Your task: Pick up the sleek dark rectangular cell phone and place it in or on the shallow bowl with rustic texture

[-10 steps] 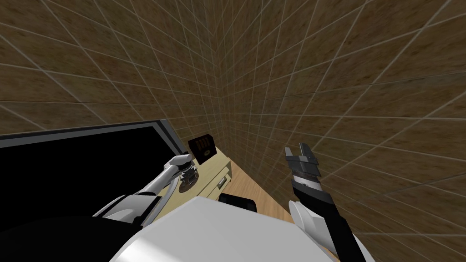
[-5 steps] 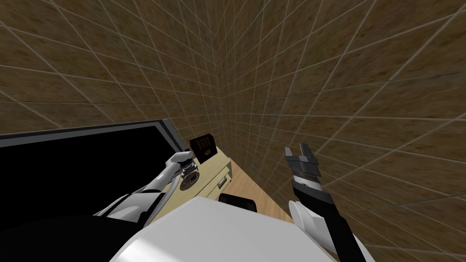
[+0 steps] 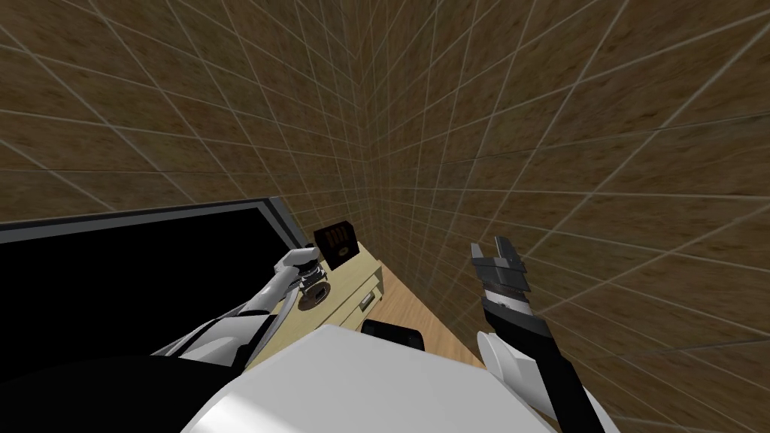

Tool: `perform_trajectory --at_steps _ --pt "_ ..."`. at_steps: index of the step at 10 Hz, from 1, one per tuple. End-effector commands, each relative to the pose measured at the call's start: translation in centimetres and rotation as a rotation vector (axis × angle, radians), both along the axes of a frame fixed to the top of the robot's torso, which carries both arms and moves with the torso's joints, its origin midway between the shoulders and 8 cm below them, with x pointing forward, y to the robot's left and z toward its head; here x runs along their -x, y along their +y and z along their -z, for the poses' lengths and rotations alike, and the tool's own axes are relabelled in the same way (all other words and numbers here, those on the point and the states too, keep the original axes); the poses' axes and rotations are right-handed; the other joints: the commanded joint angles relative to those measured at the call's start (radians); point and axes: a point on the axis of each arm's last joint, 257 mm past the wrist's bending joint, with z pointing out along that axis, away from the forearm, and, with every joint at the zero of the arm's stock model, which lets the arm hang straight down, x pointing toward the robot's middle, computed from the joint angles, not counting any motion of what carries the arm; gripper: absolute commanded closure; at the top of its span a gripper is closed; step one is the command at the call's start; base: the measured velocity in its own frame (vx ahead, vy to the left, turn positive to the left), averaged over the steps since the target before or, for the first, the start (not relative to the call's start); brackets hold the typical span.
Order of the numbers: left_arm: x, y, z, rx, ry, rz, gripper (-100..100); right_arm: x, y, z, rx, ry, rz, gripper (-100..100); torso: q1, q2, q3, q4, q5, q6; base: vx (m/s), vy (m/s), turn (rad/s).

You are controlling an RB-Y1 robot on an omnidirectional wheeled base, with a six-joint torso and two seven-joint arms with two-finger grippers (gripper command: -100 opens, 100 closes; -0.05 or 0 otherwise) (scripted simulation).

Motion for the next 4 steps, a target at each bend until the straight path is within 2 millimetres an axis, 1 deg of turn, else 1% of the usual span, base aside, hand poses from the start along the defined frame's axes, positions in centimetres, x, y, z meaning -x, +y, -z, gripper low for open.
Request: perform_trajectory --at_steps 1,4 --pt "0.0 0.0 0.0 0.0 0.0 0.0 0 0.0 0.0 0.0 0.0 0.0 0.0 0 0.0 0.0 0.0 0.0 0.0 0.0 0.0 0.0 0.0" --pt "0.0 0.0 0.0 0.0 0.0 0.0 0 0.0 0.0 0.0 0.0 0.0 0.0 0 0.0 0.0 0.0 0.0 0.0 0.0 0.0 0.0 0.0"
